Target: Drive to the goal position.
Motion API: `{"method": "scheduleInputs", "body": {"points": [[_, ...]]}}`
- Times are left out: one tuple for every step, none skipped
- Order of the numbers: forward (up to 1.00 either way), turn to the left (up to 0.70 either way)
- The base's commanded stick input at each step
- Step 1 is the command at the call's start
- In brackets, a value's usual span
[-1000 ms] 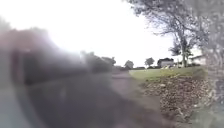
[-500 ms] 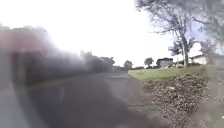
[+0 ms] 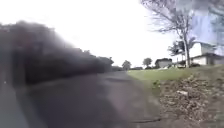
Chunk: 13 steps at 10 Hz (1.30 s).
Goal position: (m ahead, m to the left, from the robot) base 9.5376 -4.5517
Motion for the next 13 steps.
{"method": "scheduleInputs", "body": {"points": [[1.0, 0.0], [1.0, 0.0], [1.0, 0.0], [1.0, 0.0], [1.0, 0.0], [1.0, 0.0], [1.0, -0.18], [1.0, -0.27], [1.0, -0.27], [1.0, -0.27], [1.0, -0.19], [1.0, -0.04], [1.0, 0.0]]}}
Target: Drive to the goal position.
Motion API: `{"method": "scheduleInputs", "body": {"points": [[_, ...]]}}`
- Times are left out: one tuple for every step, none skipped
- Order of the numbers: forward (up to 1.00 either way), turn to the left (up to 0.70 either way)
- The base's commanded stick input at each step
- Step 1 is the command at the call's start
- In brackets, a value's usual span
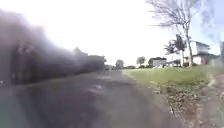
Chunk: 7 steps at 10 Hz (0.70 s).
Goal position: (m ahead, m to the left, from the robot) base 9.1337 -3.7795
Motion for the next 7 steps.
{"method": "scheduleInputs", "body": {"points": [[1.0, 0.0], [1.0, 0.0], [1.0, 0.0], [1.0, 0.0], [1.0, 0.0], [1.0, 0.0], [1.0, 0.0]]}}
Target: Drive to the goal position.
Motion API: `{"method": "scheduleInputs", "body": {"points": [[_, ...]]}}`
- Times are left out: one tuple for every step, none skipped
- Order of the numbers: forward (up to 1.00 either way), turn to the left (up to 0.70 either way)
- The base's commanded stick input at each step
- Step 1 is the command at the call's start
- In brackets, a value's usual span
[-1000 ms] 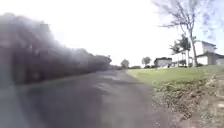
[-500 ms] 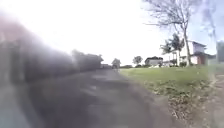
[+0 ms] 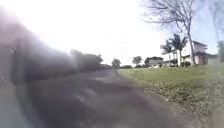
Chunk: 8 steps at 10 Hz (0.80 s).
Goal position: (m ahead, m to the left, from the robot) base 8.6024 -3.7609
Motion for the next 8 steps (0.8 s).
{"method": "scheduleInputs", "body": {"points": [[1.0, 0.0], [1.0, 0.0], [1.0, 0.0], [1.0, 0.0], [1.0, 0.0], [1.0, 0.0], [1.0, 0.0], [1.0, 0.0]]}}
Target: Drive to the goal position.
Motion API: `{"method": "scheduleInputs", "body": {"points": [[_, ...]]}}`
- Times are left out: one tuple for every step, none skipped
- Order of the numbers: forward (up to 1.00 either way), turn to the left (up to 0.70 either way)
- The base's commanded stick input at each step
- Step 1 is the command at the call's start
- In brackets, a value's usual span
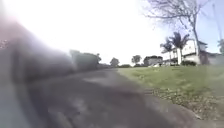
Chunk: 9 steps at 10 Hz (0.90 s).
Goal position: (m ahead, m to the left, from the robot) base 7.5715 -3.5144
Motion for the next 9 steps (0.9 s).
{"method": "scheduleInputs", "body": {"points": [[1.0, 0.0], [1.0, 0.0], [1.0, 0.0], [1.0, 0.0], [1.0, 0.0], [1.0, 0.0], [1.0, 0.0], [1.0, 0.0], [1.0, 0.0]]}}
